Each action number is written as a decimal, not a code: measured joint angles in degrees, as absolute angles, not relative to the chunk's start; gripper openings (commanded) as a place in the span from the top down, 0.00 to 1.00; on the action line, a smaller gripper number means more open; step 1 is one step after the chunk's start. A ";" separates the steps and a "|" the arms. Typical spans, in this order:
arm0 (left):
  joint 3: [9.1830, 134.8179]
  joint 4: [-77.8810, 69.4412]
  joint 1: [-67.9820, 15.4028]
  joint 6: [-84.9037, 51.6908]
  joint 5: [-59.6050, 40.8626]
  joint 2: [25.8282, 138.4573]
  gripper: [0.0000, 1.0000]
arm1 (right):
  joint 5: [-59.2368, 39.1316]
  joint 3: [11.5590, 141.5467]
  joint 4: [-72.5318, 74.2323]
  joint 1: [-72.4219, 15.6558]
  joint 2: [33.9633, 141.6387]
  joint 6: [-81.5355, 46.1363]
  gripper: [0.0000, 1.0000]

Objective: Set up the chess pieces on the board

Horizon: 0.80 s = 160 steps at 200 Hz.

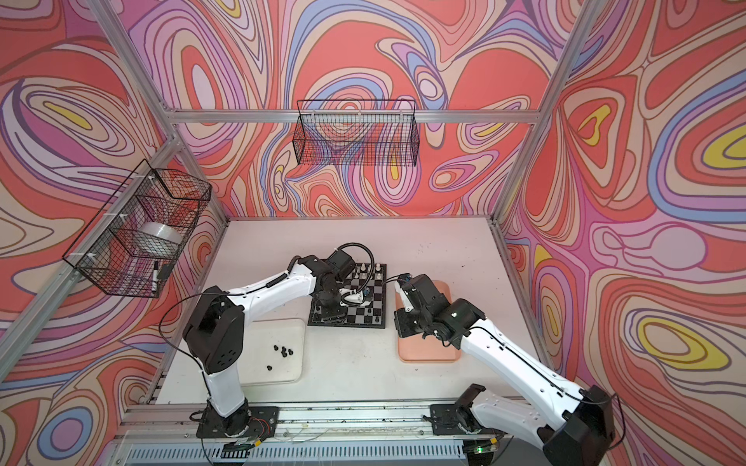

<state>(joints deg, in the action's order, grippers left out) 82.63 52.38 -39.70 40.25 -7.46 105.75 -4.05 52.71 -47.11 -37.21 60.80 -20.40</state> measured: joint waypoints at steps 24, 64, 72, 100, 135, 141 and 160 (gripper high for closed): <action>82.76 54.04 -38.70 40.21 -7.75 102.61 0.36 | -4.08 53.91 -47.00 -37.21 60.69 -20.08 0.81; 80.23 57.08 -33.85 39.27 -9.08 92.66 0.39 | -4.60 56.31 -46.37 -37.21 62.02 -19.11 0.81; 78.39 57.65 -32.71 39.16 -9.13 89.71 0.40 | -4.89 56.49 -45.87 -37.21 62.43 -18.94 0.81; 69.78 60.75 -30.41 38.92 -8.75 78.67 0.44 | -6.02 57.43 -44.71 -37.21 64.66 -18.46 0.81; 58.83 63.35 -30.17 38.98 -7.29 68.64 0.51 | -7.79 58.00 -42.30 -37.21 68.82 -17.98 0.82; 57.19 63.44 -30.02 39.00 -7.03 67.37 0.52 | -8.08 58.06 -41.91 -37.21 69.52 -17.87 0.82; 52.93 63.48 -29.58 39.24 -6.02 64.71 0.54 | -8.75 58.08 -40.97 -37.21 70.96 -17.63 0.82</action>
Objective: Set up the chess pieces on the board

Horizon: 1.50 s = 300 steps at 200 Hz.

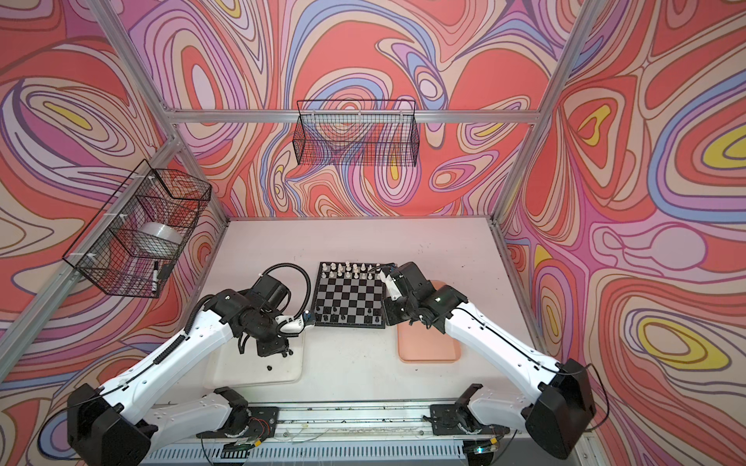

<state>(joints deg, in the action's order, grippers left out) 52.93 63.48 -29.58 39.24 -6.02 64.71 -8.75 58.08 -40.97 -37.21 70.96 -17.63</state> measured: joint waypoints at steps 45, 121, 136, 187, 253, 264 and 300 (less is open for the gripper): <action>46.46 61.47 -28.05 40.10 -4.80 63.22 0.59 | -9.47 58.11 -39.72 -37.21 71.85 -17.61 0.82; 42.44 56.07 -27.42 40.47 -4.43 63.35 0.62 | -9.47 58.08 -39.18 -37.21 71.85 -17.63 0.82; 41.78 54.96 -27.38 40.47 -4.43 63.86 0.62 | -9.47 58.06 -38.98 -37.21 71.85 -17.63 0.82; 39.83 51.75 -27.38 40.45 -4.34 65.30 0.63 | -9.67 57.80 -38.59 -37.21 71.85 -17.63 0.82; 37.80 48.82 -27.38 40.47 -3.55 66.22 0.66 | -17.28 57.30 -37.67 -37.21 71.83 -17.61 0.82; 37.63 48.56 -27.38 40.47 -3.36 66.22 0.66 | -18.33 57.30 -37.67 -37.21 71.88 -17.61 0.82; 37.39 47.72 -27.38 40.47 -2.90 66.24 0.67 | -19.27 57.30 -37.69 -37.21 72.44 -17.61 0.82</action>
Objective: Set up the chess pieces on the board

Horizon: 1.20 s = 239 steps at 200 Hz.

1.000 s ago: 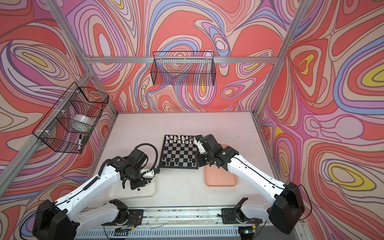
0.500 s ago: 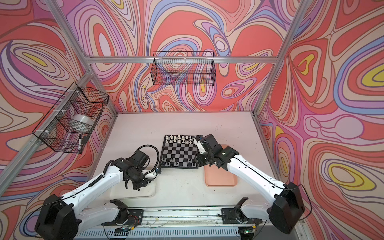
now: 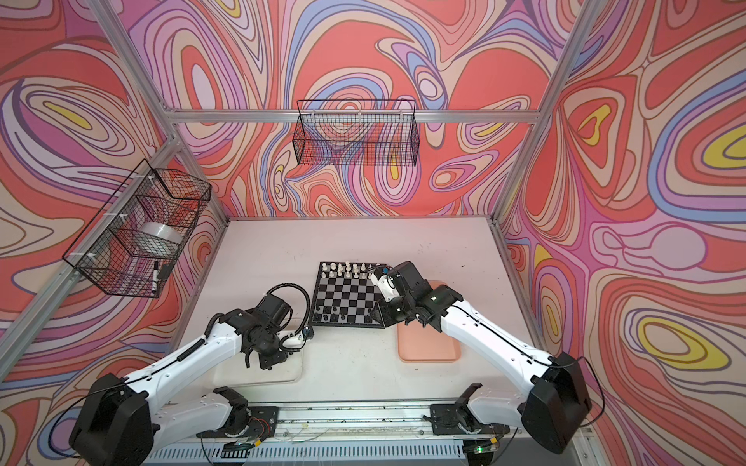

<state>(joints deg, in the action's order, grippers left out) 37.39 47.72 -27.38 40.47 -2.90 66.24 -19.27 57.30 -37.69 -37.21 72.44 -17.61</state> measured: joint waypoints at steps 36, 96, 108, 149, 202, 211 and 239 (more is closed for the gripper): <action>37.39 47.22 -27.38 40.47 -2.70 66.63 0.68 | -19.29 56.93 -37.74 -37.21 73.14 -17.61 0.82; 37.39 46.78 -27.38 40.49 -2.68 67.29 0.72 | -19.05 56.25 -37.71 -37.21 73.23 -17.58 0.83; 37.39 46.72 -27.38 40.47 -2.66 67.29 0.72 | -18.96 56.25 -37.69 -37.21 73.30 -17.58 0.83; 37.36 46.41 -27.38 40.49 -2.42 67.61 0.74 | -18.90 56.25 -37.69 -37.21 73.45 -17.47 0.83; 36.93 45.98 -27.38 40.49 -1.67 67.61 0.75 | -18.68 56.23 -37.69 -37.21 73.76 -17.41 0.83; 36.88 45.91 -27.38 40.49 -1.48 67.61 0.75 | -18.48 56.23 -37.69 -37.21 73.78 -17.39 0.83; 36.84 45.54 -27.38 40.49 -1.17 67.59 0.76 | -18.15 56.23 -37.71 -37.21 74.15 -17.19 0.83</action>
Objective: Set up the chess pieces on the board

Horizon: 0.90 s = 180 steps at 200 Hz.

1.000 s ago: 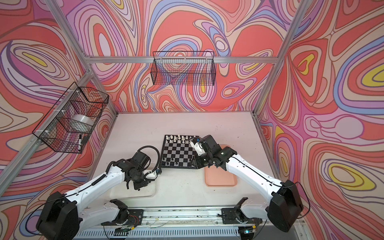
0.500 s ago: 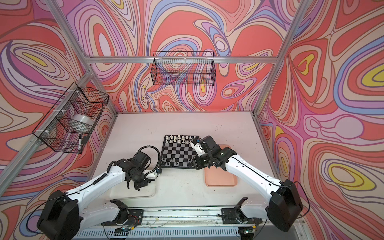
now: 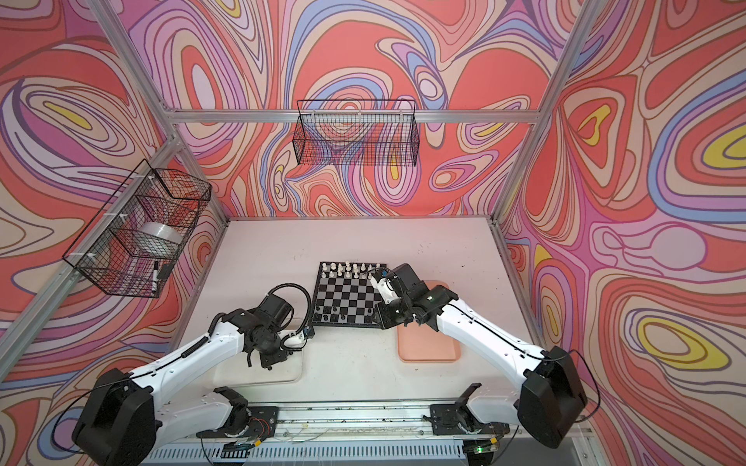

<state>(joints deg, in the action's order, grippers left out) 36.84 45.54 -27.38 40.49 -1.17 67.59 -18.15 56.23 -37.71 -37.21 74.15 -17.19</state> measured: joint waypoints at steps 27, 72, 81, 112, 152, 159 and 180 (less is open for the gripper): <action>36.84 45.30 -27.38 40.51 -0.97 67.59 0.76 | -17.91 56.23 -37.69 -37.21 74.46 -17.15 0.83; 36.84 44.99 -27.38 40.51 -0.99 67.59 0.77 | -17.78 56.23 -37.71 -37.21 74.48 -16.99 0.83; 36.84 44.97 -27.38 40.51 -0.99 67.59 0.77 | -17.78 56.23 -37.71 -37.21 74.48 -16.99 0.83; 36.73 44.82 -27.38 40.49 -0.99 67.59 0.79 | -17.76 56.23 -37.69 -37.21 74.48 -16.97 0.83; 36.10 44.66 -27.38 40.49 -0.97 67.59 0.80 | -17.72 55.77 -37.41 -37.21 74.48 -16.97 0.83; 36.05 44.62 -27.38 40.49 -0.97 67.59 0.80 | -17.65 55.59 -37.28 -37.21 74.48 -16.97 0.83; 35.97 44.38 -27.38 40.47 -0.95 67.59 0.81 | -17.56 55.48 -37.21 -37.21 74.48 -16.97 0.83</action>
<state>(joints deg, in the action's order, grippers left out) 35.97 44.38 -27.38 40.47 -0.95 67.59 -17.56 55.48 -37.21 -37.21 74.48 -16.97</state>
